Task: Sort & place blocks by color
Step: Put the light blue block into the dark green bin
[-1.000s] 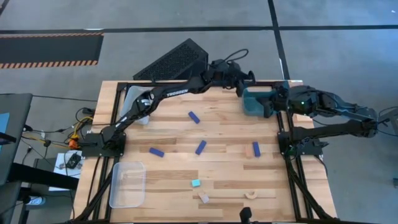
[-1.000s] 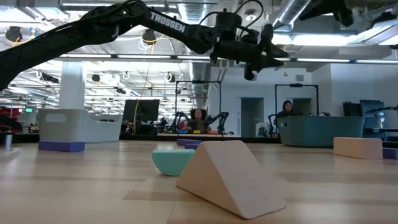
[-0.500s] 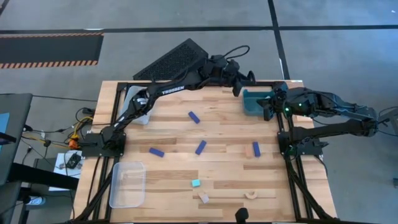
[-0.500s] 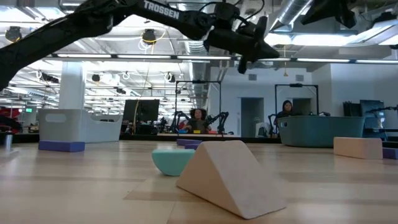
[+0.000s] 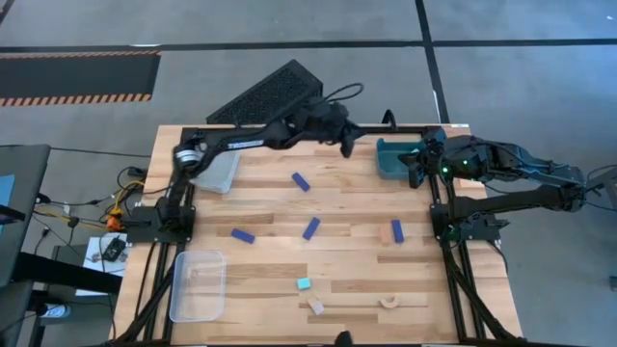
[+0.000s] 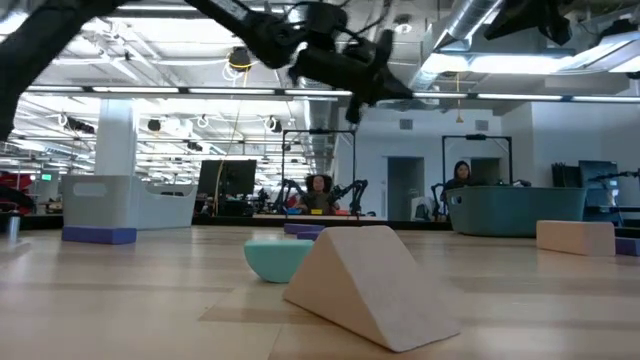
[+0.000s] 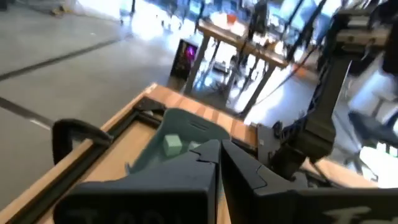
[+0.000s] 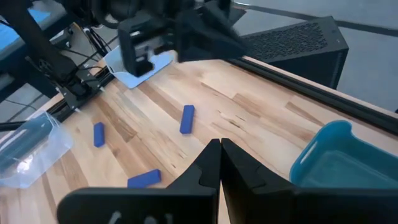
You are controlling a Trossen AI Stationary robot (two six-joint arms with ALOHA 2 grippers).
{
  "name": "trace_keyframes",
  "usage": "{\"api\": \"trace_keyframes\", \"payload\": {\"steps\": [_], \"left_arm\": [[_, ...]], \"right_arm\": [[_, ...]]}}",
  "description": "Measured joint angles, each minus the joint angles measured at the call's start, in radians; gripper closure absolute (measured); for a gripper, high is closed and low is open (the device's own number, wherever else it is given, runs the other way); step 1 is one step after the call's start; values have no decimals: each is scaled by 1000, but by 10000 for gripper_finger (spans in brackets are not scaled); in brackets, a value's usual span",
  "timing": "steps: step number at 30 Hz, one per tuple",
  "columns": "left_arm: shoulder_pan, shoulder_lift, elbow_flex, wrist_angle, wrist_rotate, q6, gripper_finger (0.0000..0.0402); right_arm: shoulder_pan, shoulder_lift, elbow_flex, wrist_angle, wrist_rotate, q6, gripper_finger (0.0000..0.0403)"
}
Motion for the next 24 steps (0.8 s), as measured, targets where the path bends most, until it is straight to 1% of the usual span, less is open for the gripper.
{"api": "trace_keyframes", "payload": {"steps": [3,6,11,15,18,21,24], "left_arm": [[-1,-95,-187,120,-35,-44,401],[-15,-191,-335,173,-95,-65,401],[-64,-310,-489,189,-214,-75,401],[-109,-357,-537,227,-289,-86,401],[-137,-365,-546,240,-287,-89,401],[-159,-364,-547,241,-287,-116,401],[-184,-364,-547,245,-324,-131,401]], "right_arm": [[0,0,0,3,-11,-28,372],[0,7,0,9,-43,-70,372],[-1,33,0,54,-85,-125,372],[0,63,0,97,-139,-148,372],[11,92,-1,126,-182,-152,372],[40,120,-12,164,-202,-155,372],[77,134,-32,191,-208,-152,372]]}}
